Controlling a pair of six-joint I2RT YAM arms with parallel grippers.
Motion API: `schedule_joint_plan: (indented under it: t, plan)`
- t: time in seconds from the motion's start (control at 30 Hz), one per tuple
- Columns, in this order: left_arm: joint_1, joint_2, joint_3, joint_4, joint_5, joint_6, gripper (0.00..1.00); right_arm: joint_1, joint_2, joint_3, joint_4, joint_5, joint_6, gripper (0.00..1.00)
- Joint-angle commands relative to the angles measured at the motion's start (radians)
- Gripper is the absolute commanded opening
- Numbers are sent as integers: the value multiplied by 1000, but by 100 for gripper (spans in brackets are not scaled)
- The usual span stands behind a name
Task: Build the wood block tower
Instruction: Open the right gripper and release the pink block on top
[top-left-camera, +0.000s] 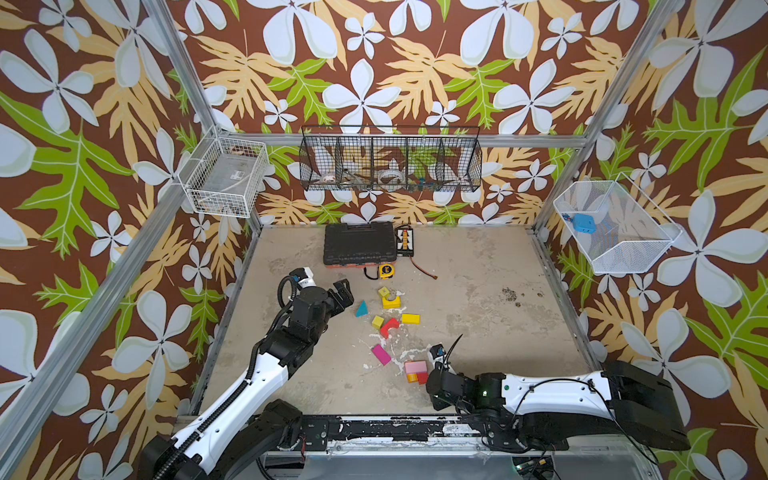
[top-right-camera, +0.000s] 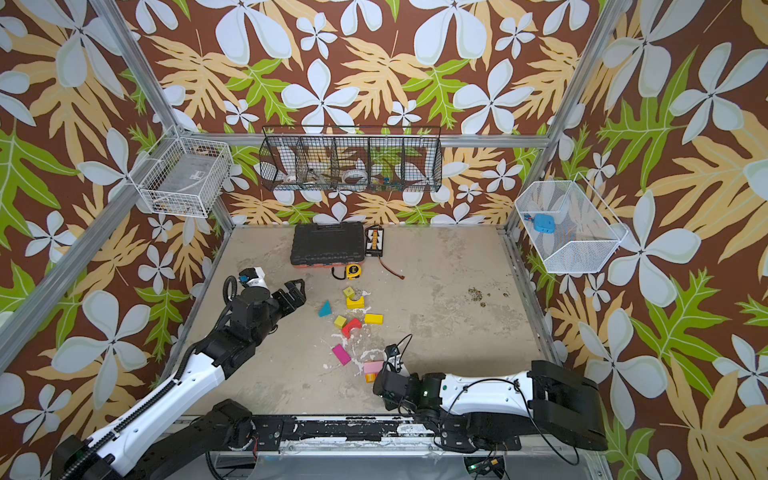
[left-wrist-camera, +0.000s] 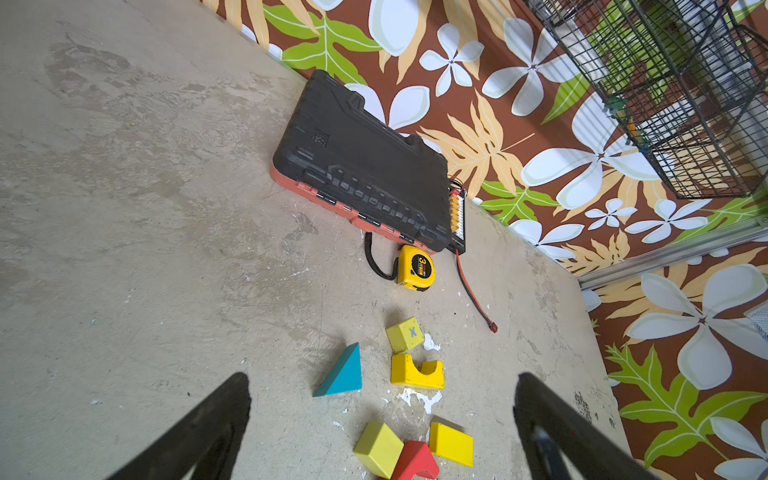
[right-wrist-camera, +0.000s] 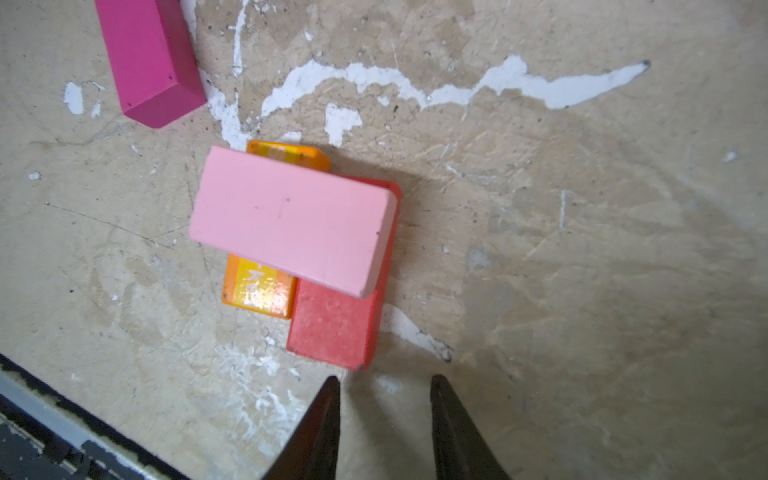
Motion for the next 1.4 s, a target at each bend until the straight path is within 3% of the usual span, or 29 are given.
schedule_joint_plan:
  t: [0.0, 1.03, 1.37]
  plan:
    - [2, 2, 0, 25, -10, -7, 100, 0, 15, 10, -2, 10, -9, 37]
    - [2, 5, 1, 26, -6, -7, 100, 0, 82, 51, -14, 32, -12, 32]
    - [2, 4, 0, 27, -6, -9, 100, 0, -36, 56, -101, 49, -9, 46]
